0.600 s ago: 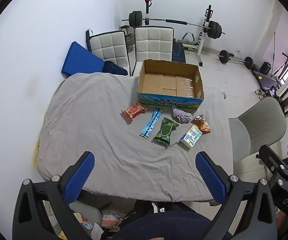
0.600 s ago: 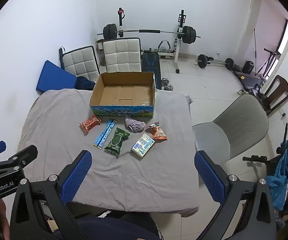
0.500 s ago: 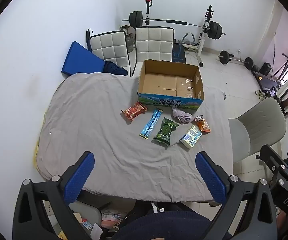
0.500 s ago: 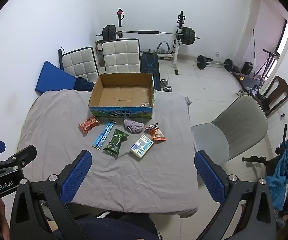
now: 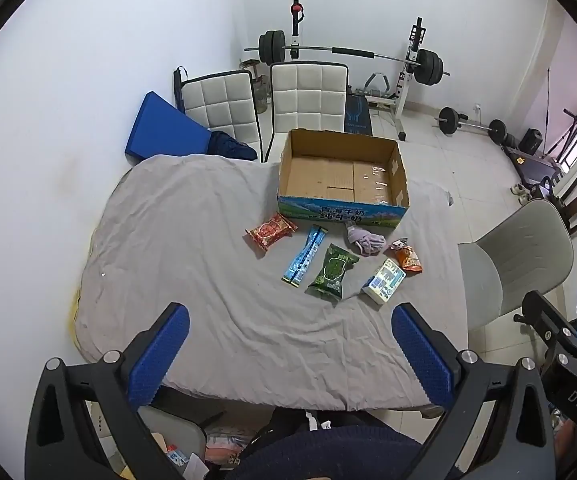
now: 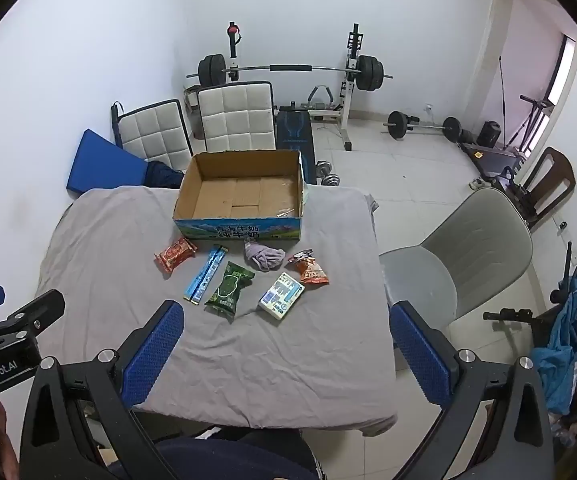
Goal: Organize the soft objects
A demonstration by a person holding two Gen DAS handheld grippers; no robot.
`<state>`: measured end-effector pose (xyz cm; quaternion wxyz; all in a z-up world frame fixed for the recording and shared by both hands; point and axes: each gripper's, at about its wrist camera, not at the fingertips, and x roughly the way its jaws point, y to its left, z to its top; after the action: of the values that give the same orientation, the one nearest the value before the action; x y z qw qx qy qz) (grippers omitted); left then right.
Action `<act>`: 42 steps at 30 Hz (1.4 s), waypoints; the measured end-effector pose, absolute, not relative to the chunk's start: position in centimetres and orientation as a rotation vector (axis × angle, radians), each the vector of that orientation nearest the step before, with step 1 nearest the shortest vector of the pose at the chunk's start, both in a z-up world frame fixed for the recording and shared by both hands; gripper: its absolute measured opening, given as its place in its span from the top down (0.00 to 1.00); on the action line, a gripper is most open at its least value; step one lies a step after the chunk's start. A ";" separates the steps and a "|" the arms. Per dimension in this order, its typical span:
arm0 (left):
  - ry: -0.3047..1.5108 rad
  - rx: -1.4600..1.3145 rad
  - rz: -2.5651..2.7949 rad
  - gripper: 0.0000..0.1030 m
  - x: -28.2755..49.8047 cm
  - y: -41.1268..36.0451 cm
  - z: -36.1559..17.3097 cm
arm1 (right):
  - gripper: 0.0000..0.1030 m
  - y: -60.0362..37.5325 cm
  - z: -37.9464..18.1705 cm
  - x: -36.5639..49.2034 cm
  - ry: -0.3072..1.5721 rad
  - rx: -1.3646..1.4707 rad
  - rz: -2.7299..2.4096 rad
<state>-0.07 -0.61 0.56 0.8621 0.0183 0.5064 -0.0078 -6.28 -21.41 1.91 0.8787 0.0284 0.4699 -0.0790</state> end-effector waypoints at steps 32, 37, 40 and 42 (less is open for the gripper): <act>1.041 0.042 -0.027 0.00 -0.3 -0.2 0.9 | 0.00 -21.0 2.4 -6.2 0.941 0.053 -0.178; 1.036 0.045 -0.025 0.00 -0.3 -0.3 0.9 | 0.00 -21.1 2.5 -6.0 0.938 0.057 -0.172; 1.037 0.040 -0.027 0.00 -0.3 -0.3 0.9 | 0.00 -21.1 2.5 -6.0 0.936 0.055 -0.171; 1.038 0.041 -0.027 0.00 -0.3 -0.3 1.0 | 0.00 -21.2 2.6 -6.0 0.933 0.055 -0.170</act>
<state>-0.32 -0.31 0.95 0.8679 0.0196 0.4961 -0.0129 -6.04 -21.22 2.55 0.8893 0.0264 0.4492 -0.0818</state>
